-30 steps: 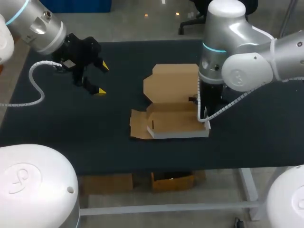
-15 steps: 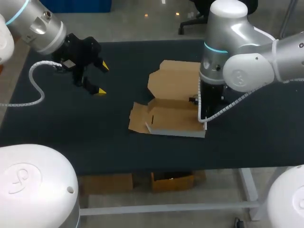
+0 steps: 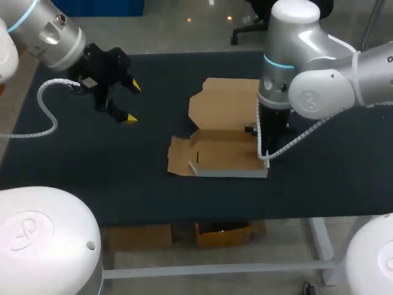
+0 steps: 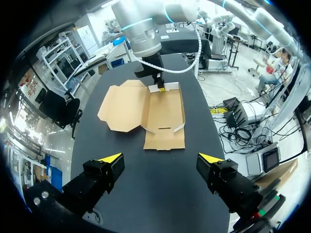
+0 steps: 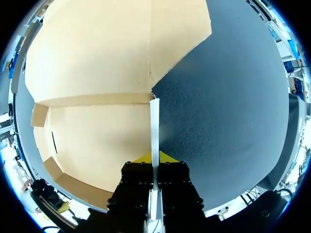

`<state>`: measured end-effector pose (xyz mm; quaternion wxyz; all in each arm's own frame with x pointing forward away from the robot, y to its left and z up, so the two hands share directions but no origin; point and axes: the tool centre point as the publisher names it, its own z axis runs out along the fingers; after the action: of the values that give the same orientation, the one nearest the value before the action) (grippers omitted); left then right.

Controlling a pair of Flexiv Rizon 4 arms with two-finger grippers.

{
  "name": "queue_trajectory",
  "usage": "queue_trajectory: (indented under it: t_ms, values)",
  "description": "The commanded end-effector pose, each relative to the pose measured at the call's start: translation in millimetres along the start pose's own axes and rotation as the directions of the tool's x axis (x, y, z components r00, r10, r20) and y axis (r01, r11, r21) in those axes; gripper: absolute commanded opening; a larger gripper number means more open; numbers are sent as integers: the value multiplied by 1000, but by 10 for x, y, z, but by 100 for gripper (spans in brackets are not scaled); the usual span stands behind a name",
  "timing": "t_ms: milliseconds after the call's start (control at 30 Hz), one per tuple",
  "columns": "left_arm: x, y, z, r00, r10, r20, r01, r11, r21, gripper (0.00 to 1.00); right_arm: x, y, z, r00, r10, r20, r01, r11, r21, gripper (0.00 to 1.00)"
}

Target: Assemble the packaging by folding the flat box into shape, placing the metal phone stand inside, and closing the box properly

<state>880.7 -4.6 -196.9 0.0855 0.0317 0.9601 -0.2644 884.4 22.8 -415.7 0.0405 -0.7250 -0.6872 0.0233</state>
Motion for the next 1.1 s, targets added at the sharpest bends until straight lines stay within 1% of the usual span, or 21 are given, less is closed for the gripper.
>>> queue_trajectory:
  t_ms: [33, 233, 467, 700, 867, 1100]
  values:
    - [4, -3, -10, 1000, 0, 0, 0, 1000, -3, 100, 1, -18, -26, 1000, -14, 3, 14, 1000, 2, 0]
    - [4, -3, -10, 1000, 0, 0, 0, 1000, -3, 100, -11, -29, -21, 999, -46, -3, 46, 999, 6, 0]
    - [4, -3, -10, 1000, 0, 0, 0, 1000, -3, 100, -68, -85, -40, 998, -58, -18, 58, 998, 2, 0]
    - [4, -3, -10, 1000, 0, 0, 0, 1000, -3, 100, -80, -130, -48, 998, -66, -8, 66, 998, -5, 0]
    - [4, -3, -10, 1000, 0, 0, 0, 1000, -3, 100, -82, -121, 2, 998, -69, -9, 69, 997, 15, 0]
    - [4, -3, -10, 1000, 0, 0, 0, 1000, -3, 100, -79, -96, 68, 998, -57, 30, 56, 997, 56, 0]
